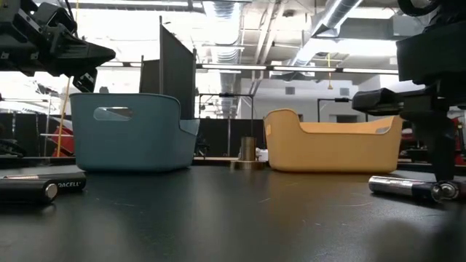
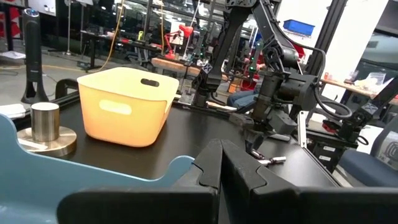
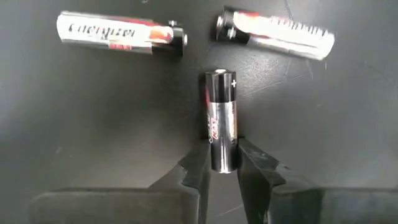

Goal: Sort batteries
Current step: Put the top right silver battery into the yellow bin

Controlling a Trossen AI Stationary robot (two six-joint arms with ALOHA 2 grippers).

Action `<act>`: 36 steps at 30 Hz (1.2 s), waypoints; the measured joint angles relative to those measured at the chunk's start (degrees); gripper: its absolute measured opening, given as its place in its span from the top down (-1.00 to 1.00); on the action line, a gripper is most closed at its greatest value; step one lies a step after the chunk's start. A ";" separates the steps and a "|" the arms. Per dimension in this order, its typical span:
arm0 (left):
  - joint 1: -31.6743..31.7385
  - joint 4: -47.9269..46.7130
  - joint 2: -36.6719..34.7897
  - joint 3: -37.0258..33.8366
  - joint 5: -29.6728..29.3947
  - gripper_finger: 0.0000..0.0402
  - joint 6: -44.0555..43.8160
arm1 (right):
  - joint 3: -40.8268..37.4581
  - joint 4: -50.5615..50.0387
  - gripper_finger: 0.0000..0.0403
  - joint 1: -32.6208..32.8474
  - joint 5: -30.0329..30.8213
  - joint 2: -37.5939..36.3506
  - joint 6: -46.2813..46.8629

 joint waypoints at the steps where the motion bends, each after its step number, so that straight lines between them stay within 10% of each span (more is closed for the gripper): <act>1: 0.00 0.00 -0.01 0.00 0.01 1.00 0.00 | 0.00 -0.33 0.59 -0.01 0.07 -0.10 0.28; 16: 0.00 0.02 0.01 0.00 0.00 1.00 0.00 | -0.31 -2.74 0.72 -0.91 10.18 -11.75 3.61; 22: 0.00 0.04 0.01 0.00 -0.01 1.00 0.00 | -0.27 -7.74 0.72 -3.13 26.31 -20.31 4.30; 36: 0.00 0.48 0.00 0.00 -0.89 1.00 0.00 | -0.17 -10.82 0.67 -27.25 36.58 -33.07 1.14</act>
